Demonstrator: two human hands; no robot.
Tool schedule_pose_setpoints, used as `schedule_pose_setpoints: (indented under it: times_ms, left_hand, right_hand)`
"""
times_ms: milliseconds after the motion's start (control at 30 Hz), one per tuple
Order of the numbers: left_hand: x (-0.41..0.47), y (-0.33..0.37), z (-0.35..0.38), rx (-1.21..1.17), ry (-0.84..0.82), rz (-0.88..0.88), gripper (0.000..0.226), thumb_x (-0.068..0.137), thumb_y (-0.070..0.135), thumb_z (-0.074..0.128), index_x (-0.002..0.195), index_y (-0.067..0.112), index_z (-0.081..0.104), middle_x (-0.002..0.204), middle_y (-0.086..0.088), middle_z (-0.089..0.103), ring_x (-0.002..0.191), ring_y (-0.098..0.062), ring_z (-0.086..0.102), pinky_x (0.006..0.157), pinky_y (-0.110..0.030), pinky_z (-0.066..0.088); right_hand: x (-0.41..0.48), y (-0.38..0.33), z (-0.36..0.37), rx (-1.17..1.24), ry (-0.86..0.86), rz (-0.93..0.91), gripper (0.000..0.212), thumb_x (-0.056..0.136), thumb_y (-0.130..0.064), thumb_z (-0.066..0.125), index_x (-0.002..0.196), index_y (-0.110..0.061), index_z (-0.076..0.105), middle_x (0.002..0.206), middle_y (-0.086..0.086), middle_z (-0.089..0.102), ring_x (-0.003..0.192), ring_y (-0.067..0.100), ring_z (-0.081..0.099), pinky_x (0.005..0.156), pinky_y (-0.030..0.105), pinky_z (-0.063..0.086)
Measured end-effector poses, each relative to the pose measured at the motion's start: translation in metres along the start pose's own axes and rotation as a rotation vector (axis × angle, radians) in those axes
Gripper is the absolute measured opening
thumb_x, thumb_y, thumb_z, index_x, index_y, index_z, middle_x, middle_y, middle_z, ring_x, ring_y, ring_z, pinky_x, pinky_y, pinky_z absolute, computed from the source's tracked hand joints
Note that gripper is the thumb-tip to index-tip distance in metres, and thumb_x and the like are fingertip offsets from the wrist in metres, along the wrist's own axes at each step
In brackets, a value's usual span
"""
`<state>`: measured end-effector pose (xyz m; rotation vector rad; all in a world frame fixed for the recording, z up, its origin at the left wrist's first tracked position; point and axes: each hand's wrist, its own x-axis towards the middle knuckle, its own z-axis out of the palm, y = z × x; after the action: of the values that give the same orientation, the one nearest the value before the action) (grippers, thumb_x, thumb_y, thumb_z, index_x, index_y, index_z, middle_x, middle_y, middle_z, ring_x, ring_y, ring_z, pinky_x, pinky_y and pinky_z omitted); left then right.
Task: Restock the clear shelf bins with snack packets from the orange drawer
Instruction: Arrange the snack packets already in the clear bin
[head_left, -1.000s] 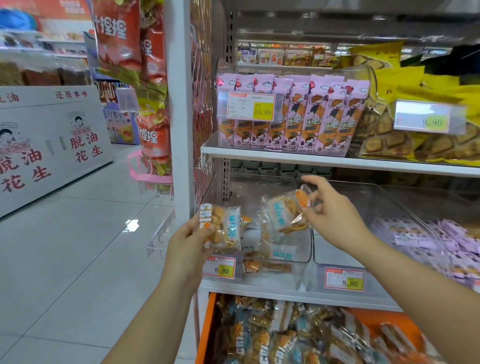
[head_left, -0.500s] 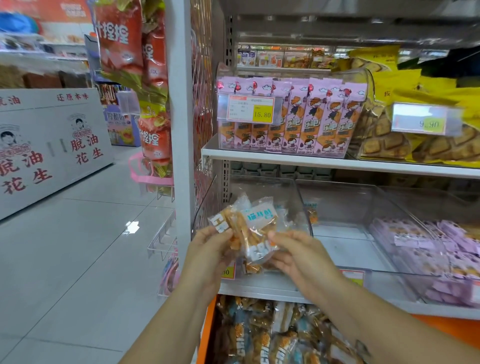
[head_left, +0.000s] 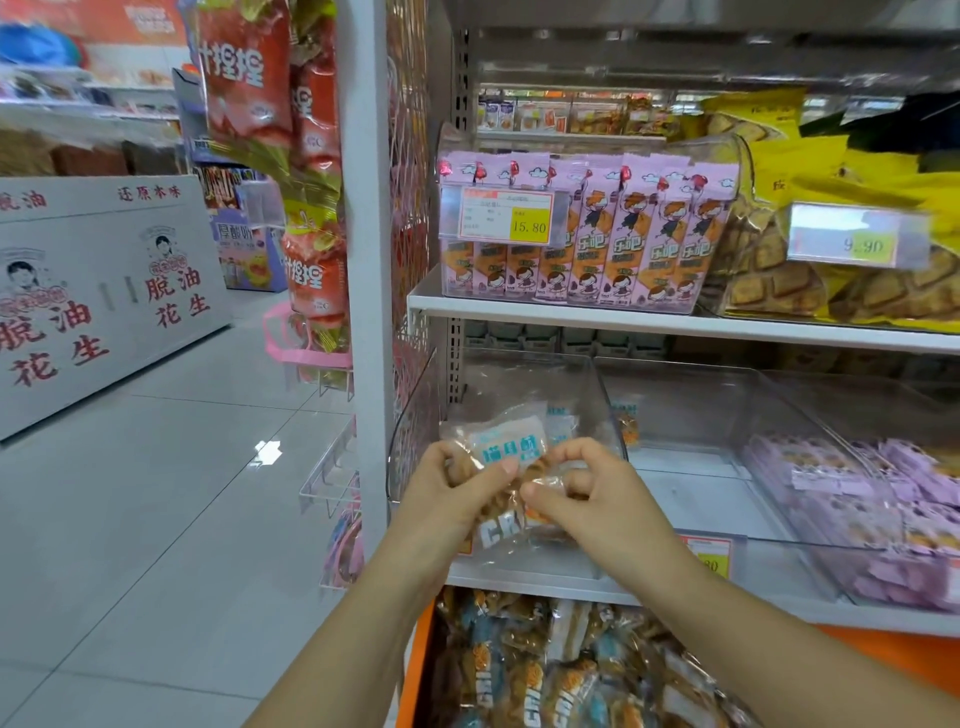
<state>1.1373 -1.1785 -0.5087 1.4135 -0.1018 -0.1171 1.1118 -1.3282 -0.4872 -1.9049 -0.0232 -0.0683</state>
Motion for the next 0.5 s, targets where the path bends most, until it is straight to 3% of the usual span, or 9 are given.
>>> schedule_pose_setpoints:
  times_ms: [100,200,267,367,500]
  left_hand:
    - [-0.001,0.003,-0.003,0.144,0.007,0.182,0.029,0.080,0.012,0.073,0.106,0.018,0.059,0.091,-0.001,0.071,0.074,-0.005,0.069,0.060,-0.016,0.051]
    - [0.006,0.006,-0.005,0.292,-0.027,0.317,0.030,0.080,0.009,0.073,0.100,0.027,0.060,0.091,0.008,0.069,0.079,0.002,0.066,0.065,-0.015,0.052]
    - [0.015,0.009,-0.001,0.406,-0.062,0.385,0.032,0.080,0.015,0.075,0.103,0.032,0.060,0.095,0.011,0.069,0.088,0.002,0.064,0.075,-0.019,0.053]
    - [0.035,0.007,0.009,0.496,-0.080,0.436,0.035,0.078,0.020,0.076,0.103,0.035,0.058,0.100,0.011,0.066,0.090,0.003,0.061,0.080,-0.018,0.051]
    - [0.058,-0.006,0.016,0.457,-0.200,0.292,0.045,0.078,0.020,0.077,0.116,0.027,0.055,0.110,0.006,0.064,0.097,-0.008,0.064,0.085,-0.031,0.055]
  right_hand:
    - [0.007,-0.004,-0.018,-0.196,0.028,-0.101,0.052,0.075,-0.034,0.076,0.115,-0.033,0.044,0.107,-0.012,0.062,0.093,0.005,0.060,0.075,0.021,0.050]
    - [0.022,-0.015,-0.041,-0.390,-0.082,-0.283,0.079,0.073,-0.040,0.076,0.133,-0.051,0.027,0.132,-0.022,0.043,0.115,0.000,0.047,0.094,0.026,0.044]
    - [0.032,-0.022,-0.047,-0.582,-0.182,-0.387,0.072,0.078,-0.033,0.074,0.138,-0.043,0.035,0.133,-0.017,0.047,0.118,0.000,0.047,0.100,0.025,0.042]
    - [0.049,-0.023,-0.055,-0.786,-0.114,-0.477,0.052,0.081,-0.024,0.073,0.129,-0.027,0.054,0.121,-0.009,0.056,0.111,0.006,0.052,0.094,0.021,0.042]
    - [0.062,-0.010,-0.061,-0.860,-0.097,-0.406,0.047,0.082,-0.022,0.071,0.126,-0.025,0.055,0.120,-0.006,0.057,0.109,0.010,0.053,0.093,0.026,0.045]
